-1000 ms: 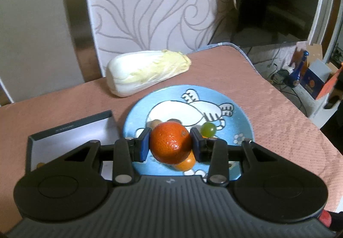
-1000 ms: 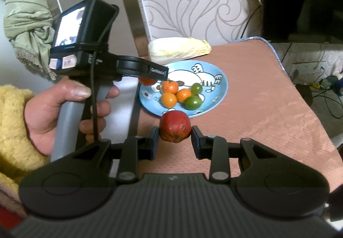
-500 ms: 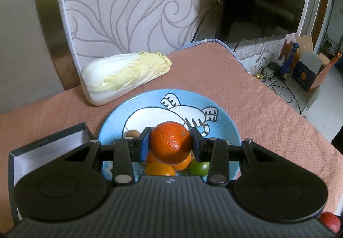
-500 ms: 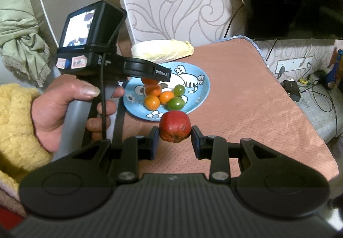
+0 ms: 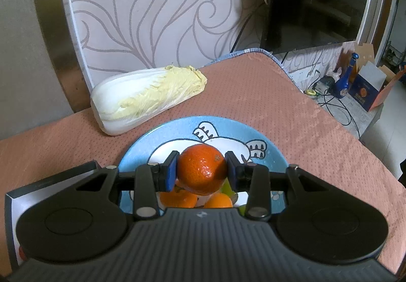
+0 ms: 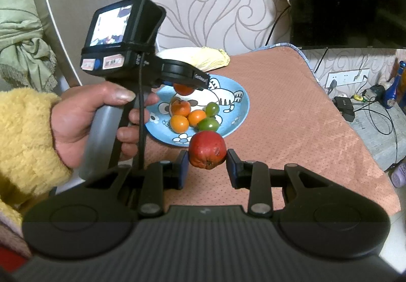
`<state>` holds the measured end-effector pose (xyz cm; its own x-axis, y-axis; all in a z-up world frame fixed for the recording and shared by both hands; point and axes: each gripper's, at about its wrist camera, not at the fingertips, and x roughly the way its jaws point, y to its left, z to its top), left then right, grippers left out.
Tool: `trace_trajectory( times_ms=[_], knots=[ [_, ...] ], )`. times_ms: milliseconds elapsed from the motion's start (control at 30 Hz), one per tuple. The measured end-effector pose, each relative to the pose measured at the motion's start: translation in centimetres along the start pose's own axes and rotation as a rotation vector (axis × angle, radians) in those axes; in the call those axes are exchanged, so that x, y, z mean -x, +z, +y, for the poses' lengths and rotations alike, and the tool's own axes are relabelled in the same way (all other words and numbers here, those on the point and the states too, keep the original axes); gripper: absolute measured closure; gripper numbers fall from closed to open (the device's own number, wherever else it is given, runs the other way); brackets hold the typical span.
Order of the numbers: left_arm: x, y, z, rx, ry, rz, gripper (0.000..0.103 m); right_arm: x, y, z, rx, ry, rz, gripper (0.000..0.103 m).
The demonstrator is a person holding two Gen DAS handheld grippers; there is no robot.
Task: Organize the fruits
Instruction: 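Lower the mandarin onto the blue plate and open the left tool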
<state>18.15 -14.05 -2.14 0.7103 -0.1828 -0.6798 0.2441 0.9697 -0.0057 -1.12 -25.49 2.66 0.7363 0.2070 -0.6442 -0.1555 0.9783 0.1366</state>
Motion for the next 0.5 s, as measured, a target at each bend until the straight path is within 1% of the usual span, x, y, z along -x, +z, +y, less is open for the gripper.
trace_trajectory(
  times_ms=[200,500],
  knots=[
    [-1.4,0.5,0.1,0.013,-0.001,0.015,0.058,-0.5,0.3,0.5,0.017,0.005,0.015,0.068],
    [-1.8,0.6,-0.3,0.011,-0.008,0.015,0.058,-0.8,0.4,0.3,0.014,0.004,0.024,0.068]
  ],
)
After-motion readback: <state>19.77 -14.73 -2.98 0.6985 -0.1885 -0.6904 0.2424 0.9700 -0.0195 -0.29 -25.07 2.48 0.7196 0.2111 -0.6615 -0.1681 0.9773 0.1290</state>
